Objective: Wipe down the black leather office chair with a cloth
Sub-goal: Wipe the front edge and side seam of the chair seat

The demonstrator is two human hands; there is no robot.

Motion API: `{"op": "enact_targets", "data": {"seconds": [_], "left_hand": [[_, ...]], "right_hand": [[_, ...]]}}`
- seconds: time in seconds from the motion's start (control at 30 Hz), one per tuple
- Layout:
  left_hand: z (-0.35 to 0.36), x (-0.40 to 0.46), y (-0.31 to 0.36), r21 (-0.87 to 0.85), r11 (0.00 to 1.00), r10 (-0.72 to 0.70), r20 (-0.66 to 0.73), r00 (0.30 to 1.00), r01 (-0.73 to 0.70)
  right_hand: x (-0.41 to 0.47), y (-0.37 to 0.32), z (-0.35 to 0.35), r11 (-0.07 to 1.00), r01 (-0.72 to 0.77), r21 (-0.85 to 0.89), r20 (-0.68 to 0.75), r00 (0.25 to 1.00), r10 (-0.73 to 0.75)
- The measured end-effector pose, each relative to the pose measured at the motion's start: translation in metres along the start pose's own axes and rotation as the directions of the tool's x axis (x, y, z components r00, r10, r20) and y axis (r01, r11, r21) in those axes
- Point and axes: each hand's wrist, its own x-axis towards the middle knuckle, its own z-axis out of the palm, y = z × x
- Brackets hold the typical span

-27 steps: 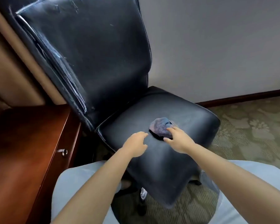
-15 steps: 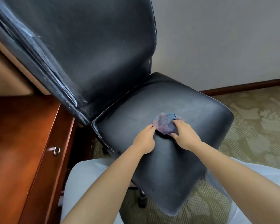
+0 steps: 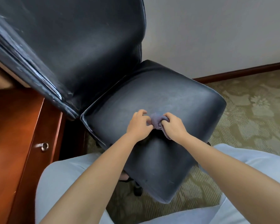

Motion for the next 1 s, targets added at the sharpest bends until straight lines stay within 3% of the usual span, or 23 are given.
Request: {"op": "enact_targets", "data": {"seconds": [0.07,0.17,0.27,0.4,0.53,0.63,0.77,1.0], "left_hand": [[-0.006,-0.011,0.006,-0.269,0.958,-0.099,0.01,0.995,0.098],[-0.011,-0.032,0.017,-0.577,0.792,-0.217,0.042,0.975,0.201],[-0.012,-0.05,0.02,-0.669,0.709,-0.29,0.014,0.957,0.225],[-0.007,-0.079,0.023,-0.798,0.541,-0.348,0.075,0.934,0.266],[-0.002,-0.104,0.02,-0.899,0.379,-0.45,0.029,0.893,0.22],[-0.002,-0.123,0.02,-0.95,0.272,-0.334,0.055,0.941,0.152],[0.005,-0.142,0.021,-0.941,0.299,-0.115,0.129,0.985,0.158],[0.034,-0.164,0.029,-0.921,0.287,-0.056,0.259,0.964,0.264]], "right_hand": [[-0.01,-0.008,-0.002,0.947,-0.083,0.31,0.021,0.997,0.08],[-0.027,-0.014,-0.004,0.859,-0.117,0.498,0.029,0.993,0.119],[-0.04,-0.015,-0.001,0.818,-0.106,0.566,-0.041,0.987,0.157],[-0.068,-0.016,0.004,0.853,-0.094,0.514,-0.176,0.961,0.213],[-0.1,-0.022,0.008,0.814,-0.069,0.577,0.001,0.996,0.084],[-0.12,-0.024,0.008,0.765,-0.063,0.641,0.144,0.989,-0.039],[-0.128,-0.02,0.008,0.682,-0.109,0.723,0.147,0.989,0.001],[-0.123,0.005,0.014,0.866,-0.117,0.486,-0.024,0.989,0.147]]}}
